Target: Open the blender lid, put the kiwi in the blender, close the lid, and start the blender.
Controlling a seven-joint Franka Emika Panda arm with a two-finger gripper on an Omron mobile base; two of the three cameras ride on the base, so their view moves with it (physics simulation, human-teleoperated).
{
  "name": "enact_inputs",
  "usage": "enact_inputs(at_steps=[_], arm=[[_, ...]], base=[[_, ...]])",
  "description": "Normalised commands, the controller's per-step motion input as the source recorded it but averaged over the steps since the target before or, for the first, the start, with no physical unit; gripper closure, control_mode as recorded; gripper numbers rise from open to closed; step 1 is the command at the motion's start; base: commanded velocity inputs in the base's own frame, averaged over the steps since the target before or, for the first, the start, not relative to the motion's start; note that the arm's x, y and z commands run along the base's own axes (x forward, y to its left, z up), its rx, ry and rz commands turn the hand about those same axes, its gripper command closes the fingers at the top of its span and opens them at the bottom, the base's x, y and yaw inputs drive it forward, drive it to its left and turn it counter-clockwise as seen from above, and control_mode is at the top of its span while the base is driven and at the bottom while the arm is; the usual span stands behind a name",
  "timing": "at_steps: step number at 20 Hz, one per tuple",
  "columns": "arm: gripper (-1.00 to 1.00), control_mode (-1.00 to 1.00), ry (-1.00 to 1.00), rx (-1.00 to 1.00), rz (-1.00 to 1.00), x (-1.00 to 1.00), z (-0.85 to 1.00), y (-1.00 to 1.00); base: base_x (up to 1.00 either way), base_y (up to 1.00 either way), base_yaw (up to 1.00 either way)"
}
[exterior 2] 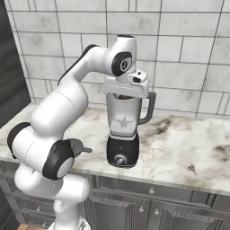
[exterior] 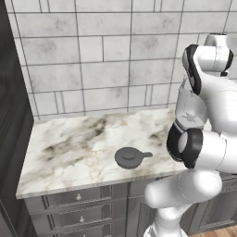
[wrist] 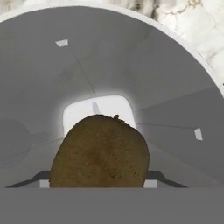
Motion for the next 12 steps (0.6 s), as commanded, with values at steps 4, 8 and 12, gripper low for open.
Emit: enact_inputs(at_steps=[4,8,12], arm=[[1.0,-1.0,0.03,0.0,0.0,0.0,-0.35,0.07],[-1.0,-1.0,0.02,0.0,0.0,0.0,-0.22,0.04],[-1.0,-1.0,0.0,0.0,0.0,0.0,-0.01,0.0]], base=[[0.0,0.0,0.0],[0.0,0.0,0.0],[0.0,0.0,0.0]])
